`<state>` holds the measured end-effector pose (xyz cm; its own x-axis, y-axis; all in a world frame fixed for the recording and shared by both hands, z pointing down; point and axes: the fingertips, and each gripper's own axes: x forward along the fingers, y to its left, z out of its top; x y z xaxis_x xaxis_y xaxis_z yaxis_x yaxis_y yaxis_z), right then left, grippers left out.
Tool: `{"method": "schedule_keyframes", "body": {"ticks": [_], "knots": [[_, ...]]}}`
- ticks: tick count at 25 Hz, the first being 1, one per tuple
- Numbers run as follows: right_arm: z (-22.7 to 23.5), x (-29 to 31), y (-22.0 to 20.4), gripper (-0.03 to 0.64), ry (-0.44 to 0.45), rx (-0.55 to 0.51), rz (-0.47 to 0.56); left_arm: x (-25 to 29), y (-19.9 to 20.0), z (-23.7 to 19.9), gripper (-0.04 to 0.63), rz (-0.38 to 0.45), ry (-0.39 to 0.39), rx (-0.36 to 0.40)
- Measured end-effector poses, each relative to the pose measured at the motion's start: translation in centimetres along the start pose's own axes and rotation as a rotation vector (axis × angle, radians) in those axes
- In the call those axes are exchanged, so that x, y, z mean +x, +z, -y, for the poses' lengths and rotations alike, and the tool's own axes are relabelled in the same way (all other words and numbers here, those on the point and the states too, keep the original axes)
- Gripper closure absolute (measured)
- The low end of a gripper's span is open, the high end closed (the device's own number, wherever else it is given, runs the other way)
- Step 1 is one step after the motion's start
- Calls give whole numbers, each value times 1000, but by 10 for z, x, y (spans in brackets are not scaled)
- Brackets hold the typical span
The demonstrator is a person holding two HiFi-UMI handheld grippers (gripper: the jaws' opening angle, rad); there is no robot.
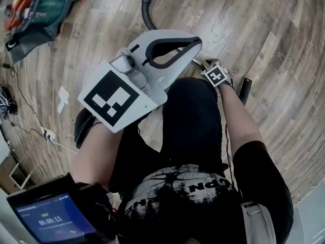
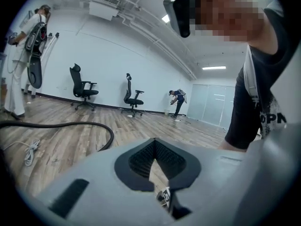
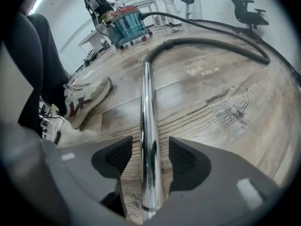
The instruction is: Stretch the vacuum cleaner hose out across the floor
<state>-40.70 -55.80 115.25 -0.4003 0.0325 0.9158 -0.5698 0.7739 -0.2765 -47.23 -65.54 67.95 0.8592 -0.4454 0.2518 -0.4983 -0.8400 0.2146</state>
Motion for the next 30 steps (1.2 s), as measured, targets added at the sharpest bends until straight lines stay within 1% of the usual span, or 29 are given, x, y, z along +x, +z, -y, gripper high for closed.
{"method": "schedule_keyframes", "body": {"ticks": [1, 2, 4, 6, 8, 12, 13, 18, 23, 25, 29, 30], "knots": [[5, 16, -8, 385, -8, -8, -11, 0, -10, 3, 594, -12, 16, -6], [10, 30, -18, 418, -19, -13, -22, 2, -19, 6, 594, -22, 29, -7], [13, 40, -30, 420, -58, -23, -26, 0, -29, 11, 594, -23, 50, -19], [13, 39, -28, 431, -95, -25, -7, -8, -29, 10, 594, -2, 71, -60], [10, 38, -23, 431, -116, -34, -11, -18, -29, 7, 594, 9, 88, -89], [12, 40, -22, 433, -185, -78, -16, -24, -31, 3, 594, -6, 114, -99], [13, 41, -24, 433, -190, -80, -16, -24, -30, 3, 594, -7, 114, -100], [10, 38, -21, 437, -140, -86, -68, -24, -31, 3, 594, -12, 115, -107], [13, 37, -21, 439, -115, -81, -107, -26, -34, 2, 594, -22, 124, -116], [14, 37, -22, 440, -111, -78, -125, -27, -40, 1, 594, -30, 129, -118], [16, 36, -30, 440, -100, -55, -181, -34, -58, -3, 594, -69, 145, -149], [16, 37, -28, 440, -88, -56, -178, -35, -61, -4, 594, -74, 148, -157]]}}
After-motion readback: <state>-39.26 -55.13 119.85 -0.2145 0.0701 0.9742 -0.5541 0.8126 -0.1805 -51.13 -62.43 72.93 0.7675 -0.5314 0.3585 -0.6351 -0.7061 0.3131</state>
